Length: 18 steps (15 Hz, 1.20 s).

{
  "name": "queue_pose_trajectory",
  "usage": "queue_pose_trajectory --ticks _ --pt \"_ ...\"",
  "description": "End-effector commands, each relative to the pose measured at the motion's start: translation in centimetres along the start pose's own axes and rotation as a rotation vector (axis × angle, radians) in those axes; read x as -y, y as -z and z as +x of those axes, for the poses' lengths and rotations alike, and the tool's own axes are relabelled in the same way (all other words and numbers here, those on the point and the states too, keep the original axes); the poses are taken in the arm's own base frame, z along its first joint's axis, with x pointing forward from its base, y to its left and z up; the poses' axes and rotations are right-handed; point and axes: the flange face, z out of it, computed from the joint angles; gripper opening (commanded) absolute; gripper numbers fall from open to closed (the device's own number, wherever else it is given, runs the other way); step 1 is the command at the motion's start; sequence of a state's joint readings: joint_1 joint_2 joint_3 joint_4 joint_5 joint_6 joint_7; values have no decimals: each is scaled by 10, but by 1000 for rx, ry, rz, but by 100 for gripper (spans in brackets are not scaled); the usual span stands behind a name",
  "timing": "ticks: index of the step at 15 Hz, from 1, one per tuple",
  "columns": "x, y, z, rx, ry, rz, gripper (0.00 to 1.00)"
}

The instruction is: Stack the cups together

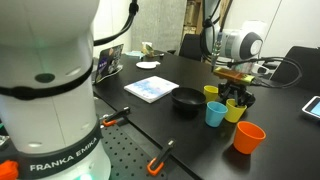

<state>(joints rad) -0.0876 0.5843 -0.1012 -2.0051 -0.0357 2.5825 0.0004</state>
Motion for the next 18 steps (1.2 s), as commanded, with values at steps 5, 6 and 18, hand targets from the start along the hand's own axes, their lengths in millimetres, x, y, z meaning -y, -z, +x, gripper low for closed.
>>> queue_pose_trajectory --ticks 5,6,18 --pt "-2 7 6 19 -76 -23 5" --pt "-3 9 4 31 -96 -31 3" --pt "6 105 -22 33 -225 -77 6"
